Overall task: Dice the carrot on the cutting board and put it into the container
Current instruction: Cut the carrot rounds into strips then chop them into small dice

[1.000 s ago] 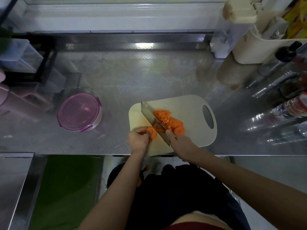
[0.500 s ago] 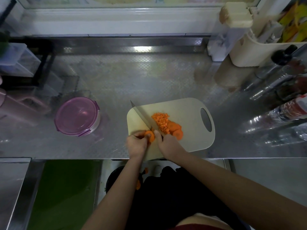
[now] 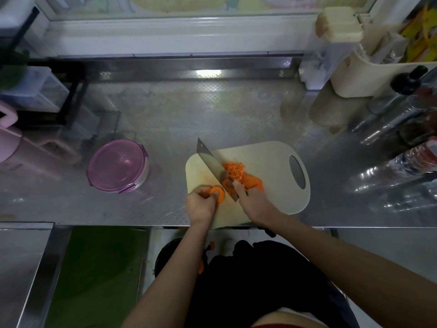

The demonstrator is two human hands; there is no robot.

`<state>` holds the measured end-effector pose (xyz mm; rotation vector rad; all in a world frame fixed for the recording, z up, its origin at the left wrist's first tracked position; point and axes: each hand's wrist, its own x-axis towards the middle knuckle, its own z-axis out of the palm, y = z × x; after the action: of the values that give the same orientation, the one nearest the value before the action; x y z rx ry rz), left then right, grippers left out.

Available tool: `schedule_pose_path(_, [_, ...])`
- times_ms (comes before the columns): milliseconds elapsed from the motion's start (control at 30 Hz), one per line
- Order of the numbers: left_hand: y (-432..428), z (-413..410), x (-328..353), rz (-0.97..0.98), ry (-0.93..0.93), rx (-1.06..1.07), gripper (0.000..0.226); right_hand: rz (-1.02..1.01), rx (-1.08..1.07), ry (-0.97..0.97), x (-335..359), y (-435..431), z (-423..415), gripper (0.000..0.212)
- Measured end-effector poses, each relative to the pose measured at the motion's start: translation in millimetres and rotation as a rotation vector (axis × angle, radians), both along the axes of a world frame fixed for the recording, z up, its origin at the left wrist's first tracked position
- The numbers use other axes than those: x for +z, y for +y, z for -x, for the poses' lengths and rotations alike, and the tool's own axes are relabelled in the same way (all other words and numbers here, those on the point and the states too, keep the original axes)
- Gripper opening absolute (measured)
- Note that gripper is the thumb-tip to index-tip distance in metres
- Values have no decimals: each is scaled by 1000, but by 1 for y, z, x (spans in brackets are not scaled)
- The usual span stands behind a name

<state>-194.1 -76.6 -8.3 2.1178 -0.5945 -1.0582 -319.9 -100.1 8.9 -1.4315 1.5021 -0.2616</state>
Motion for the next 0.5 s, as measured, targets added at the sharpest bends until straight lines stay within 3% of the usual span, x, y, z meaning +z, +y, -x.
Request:
schedule_pose_path(133, [1, 0, -2, 3, 19, 6, 14, 60, -44, -186, 10, 7, 4, 53])
schedule_pose_path(300, [0, 0, 3, -7, 43, 9, 20, -50, 38, -12, 13, 15, 15, 43])
schedule_pose_path(500, [0, 1, 5, -5, 40, 23, 20, -184, 72, 123, 13, 16, 25, 53])
